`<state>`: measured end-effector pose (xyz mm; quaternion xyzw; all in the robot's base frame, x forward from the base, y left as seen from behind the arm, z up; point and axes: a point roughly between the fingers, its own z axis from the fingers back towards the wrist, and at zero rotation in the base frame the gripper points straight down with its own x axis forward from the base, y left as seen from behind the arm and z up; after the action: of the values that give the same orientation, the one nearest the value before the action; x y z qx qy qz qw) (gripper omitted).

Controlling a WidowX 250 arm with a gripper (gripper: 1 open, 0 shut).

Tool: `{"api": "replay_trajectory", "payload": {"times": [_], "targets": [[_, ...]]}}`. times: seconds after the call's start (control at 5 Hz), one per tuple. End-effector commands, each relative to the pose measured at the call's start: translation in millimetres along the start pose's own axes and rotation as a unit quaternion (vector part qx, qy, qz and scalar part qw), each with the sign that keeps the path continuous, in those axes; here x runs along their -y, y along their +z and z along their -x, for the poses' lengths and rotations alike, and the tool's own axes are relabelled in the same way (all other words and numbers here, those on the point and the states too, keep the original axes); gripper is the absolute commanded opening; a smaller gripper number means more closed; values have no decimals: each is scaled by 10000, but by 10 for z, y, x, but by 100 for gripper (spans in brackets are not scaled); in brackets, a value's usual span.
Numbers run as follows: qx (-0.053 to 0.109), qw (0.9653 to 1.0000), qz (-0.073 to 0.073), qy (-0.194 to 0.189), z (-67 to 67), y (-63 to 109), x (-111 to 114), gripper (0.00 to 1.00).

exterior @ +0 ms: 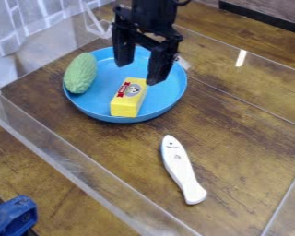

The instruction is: Put the yellow brick in the blue tray

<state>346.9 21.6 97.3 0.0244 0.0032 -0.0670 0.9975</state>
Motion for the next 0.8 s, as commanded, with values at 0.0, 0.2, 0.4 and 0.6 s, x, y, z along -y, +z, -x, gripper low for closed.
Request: {"api": "replay_trajectory", "payload": {"times": [0.0,0.2,0.4,0.6], "targets": [[285,9996,-49,17,8,18,-203,100],[288,9996,-43,-69,31,-156,-320,100],[294,9995,-63,134,-39,-358,-249,100],[288,9991,-79,300,-106,-551,-167,100]]}}
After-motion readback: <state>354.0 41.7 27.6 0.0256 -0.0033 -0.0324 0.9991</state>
